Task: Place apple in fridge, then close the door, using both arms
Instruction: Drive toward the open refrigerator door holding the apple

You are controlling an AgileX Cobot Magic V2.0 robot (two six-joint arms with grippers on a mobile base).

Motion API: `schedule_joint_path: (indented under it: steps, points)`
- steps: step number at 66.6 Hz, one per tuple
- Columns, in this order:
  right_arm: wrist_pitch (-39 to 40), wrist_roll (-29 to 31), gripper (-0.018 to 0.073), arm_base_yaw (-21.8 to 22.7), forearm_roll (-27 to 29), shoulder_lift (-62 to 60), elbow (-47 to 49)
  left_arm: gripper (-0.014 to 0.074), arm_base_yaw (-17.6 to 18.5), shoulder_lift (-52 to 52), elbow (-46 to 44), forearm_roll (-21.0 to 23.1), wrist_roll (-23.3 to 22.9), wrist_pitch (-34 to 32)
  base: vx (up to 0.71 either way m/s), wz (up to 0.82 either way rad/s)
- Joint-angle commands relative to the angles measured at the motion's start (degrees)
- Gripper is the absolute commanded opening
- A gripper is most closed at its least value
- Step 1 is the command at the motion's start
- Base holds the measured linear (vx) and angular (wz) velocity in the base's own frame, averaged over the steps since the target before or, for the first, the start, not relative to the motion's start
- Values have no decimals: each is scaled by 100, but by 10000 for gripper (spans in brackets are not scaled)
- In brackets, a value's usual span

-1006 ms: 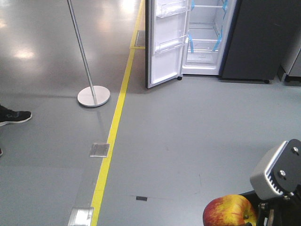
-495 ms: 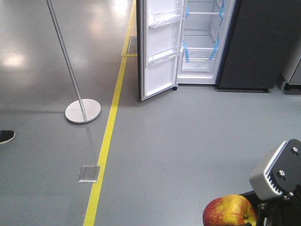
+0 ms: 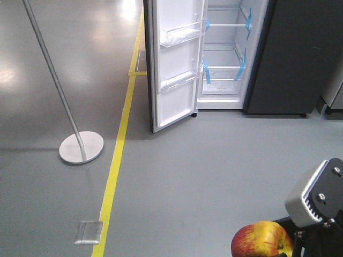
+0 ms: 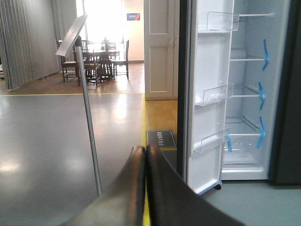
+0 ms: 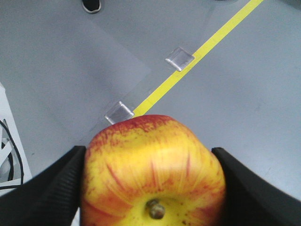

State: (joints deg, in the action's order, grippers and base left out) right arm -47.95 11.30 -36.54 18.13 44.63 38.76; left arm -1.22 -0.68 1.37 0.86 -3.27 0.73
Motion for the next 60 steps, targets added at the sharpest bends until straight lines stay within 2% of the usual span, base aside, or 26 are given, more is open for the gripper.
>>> schedule_joint_path:
  steps: [1, 60]
  points:
    - [341, 63, 167, -14, 86, -41, 164, -6, 3, -75, -98, 50, -22, -441, 35, -5]
    - [341, 63, 167, -14, 86, -41, 164, -6, 3, -75, -98, 50, -22, -441, 32, -1]
